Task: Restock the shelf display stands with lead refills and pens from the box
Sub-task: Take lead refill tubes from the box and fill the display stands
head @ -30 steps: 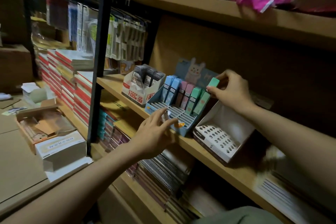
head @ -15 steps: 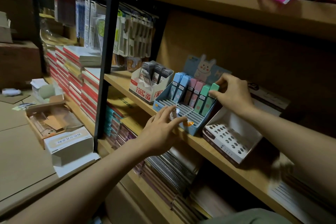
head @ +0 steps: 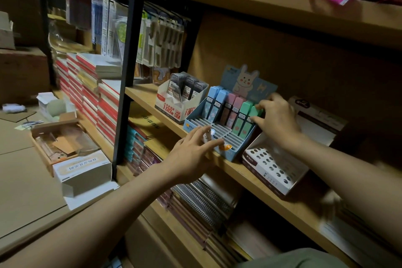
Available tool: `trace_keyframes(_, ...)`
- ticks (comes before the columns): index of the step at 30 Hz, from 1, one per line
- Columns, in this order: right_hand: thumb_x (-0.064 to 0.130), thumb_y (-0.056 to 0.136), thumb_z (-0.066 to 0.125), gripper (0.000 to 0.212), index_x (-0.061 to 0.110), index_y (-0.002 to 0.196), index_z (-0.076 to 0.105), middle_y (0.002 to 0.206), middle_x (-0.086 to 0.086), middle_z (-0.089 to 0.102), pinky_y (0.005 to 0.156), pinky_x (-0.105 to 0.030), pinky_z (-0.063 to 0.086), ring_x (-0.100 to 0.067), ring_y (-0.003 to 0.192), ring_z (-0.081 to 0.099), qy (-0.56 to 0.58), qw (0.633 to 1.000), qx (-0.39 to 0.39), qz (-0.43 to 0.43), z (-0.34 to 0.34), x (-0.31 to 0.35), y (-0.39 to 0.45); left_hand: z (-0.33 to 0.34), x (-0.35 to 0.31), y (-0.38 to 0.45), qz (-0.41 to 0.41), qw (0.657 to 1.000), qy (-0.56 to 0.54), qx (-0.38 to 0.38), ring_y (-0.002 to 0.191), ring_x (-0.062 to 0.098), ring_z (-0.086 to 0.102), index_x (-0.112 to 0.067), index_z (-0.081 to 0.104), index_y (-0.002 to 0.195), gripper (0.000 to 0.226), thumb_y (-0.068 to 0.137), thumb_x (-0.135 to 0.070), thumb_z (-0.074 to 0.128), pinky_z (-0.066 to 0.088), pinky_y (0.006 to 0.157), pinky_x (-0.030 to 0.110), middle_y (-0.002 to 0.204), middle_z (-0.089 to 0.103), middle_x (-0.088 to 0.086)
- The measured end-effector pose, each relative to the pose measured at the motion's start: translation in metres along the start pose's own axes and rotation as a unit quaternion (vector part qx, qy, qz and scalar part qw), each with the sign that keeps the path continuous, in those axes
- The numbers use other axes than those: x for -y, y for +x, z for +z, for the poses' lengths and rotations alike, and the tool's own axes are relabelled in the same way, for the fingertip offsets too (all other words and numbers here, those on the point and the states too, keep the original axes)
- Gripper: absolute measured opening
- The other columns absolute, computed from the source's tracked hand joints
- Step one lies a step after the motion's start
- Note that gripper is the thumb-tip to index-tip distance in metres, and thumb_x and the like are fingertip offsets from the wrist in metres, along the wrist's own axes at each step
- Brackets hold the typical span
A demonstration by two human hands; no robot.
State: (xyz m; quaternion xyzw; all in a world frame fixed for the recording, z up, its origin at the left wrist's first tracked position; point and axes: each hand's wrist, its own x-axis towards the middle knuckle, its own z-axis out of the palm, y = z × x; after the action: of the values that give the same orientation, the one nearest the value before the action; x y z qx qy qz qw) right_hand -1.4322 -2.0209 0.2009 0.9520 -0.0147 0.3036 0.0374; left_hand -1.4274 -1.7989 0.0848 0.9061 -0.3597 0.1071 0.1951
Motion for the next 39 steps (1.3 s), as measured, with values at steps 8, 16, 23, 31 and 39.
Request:
trace_keyframes(8, 0.046, 0.085, 0.068, 0.048, 0.015, 0.121, 0.062, 0.114, -0.008, 0.053, 0.075, -0.037, 0.051, -0.027, 0.099, 0.059, -0.04, 0.999, -0.004, -0.033, -0.012, 0.015, 0.0, -0.002, 0.008, -0.001, 0.003, 0.999, -0.034, -0.004, 0.148, 0.025, 0.008, -0.042, 0.016, 0.149, 0.074, 0.09, -0.042, 0.06, 0.027, 0.116, 0.051, 0.16, -0.007, -0.008)
trace_keyframes(16, 0.037, 0.087, 0.069, 0.03, 0.017, 0.109, 0.063, 0.096, -0.001, 0.066, 0.078, -0.037, 0.055, -0.019, 0.085, 0.063, 0.215, 0.971, 0.046, -0.091, 0.017, 0.129, 0.058, -0.034, 0.054, 0.001, -0.16, 0.974, -0.112, -0.116, 0.148, 0.025, 0.006, -0.028, 0.026, 0.149, 0.069, 0.09, -0.044, 0.059, 0.021, 0.119, 0.049, 0.161, 0.003, -0.001)
trace_keyframes(23, 0.04, 0.092, 0.062, 0.035, 0.019, 0.118, 0.053, 0.109, -0.005, 0.065, 0.084, -0.047, 0.052, -0.028, 0.1, 0.06, 0.131, 0.98, 0.102, -0.109, 0.052, 0.172, 0.097, -0.047, 0.088, 0.007, -0.17, 0.97, -0.138, -0.11, 0.149, 0.021, -0.001, -0.027, 0.022, 0.152, 0.072, 0.092, -0.043, 0.059, 0.009, 0.121, 0.043, 0.163, 0.001, -0.002)
trace_keyframes(31, 0.031, 0.09, 0.066, 0.013, 0.018, 0.095, 0.066, 0.098, -0.005, 0.068, 0.089, -0.042, 0.048, -0.027, 0.096, 0.061, 0.147, 0.988, 0.032, -0.036, 0.058, 0.15, 0.118, -0.041, 0.086, 0.023, -0.136, 0.976, -0.139, -0.102, 0.149, 0.017, -0.008, -0.034, 0.014, 0.153, 0.076, 0.092, -0.04, 0.059, 0.013, 0.121, 0.046, 0.162, -0.01, -0.007)
trace_keyframes(39, 0.033, 0.093, 0.058, 0.03, 0.021, 0.12, 0.066, 0.12, -0.006, 0.05, 0.096, -0.041, 0.035, -0.026, 0.112, 0.046, 0.025, 0.992, -0.022, -0.119, 0.057, 0.141, 0.103, -0.037, 0.079, 0.02, -0.136, 0.977, -0.137, -0.088, 0.149, 0.016, -0.005, -0.037, 0.007, 0.153, 0.08, 0.092, -0.039, 0.059, 0.015, 0.12, 0.04, 0.162, -0.01, -0.009)
